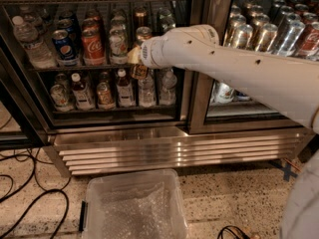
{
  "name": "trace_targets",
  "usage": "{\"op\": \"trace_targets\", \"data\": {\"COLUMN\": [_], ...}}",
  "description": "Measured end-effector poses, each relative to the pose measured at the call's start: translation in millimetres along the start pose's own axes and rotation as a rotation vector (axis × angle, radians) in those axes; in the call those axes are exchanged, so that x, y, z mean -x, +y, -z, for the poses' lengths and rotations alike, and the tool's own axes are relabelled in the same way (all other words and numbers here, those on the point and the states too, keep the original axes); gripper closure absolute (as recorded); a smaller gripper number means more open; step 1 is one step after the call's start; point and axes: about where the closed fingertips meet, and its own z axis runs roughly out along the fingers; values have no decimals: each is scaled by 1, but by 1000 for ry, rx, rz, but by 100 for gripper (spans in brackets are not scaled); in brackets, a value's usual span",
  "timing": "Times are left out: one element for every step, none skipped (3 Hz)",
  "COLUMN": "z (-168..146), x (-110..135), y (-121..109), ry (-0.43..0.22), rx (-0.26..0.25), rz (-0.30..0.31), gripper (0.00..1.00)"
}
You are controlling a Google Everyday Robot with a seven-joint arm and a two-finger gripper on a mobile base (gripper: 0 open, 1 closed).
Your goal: Pick orange can from middle shelf of fridge
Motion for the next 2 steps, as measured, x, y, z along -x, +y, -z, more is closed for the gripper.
{"op": "trace_targets", "data": {"z": [8,13], "x": [-35,-54], "y": [20,30], "ry": [45,70], "rx": [35,54], "rz": [-78,-121], "gripper": [100,100]}}
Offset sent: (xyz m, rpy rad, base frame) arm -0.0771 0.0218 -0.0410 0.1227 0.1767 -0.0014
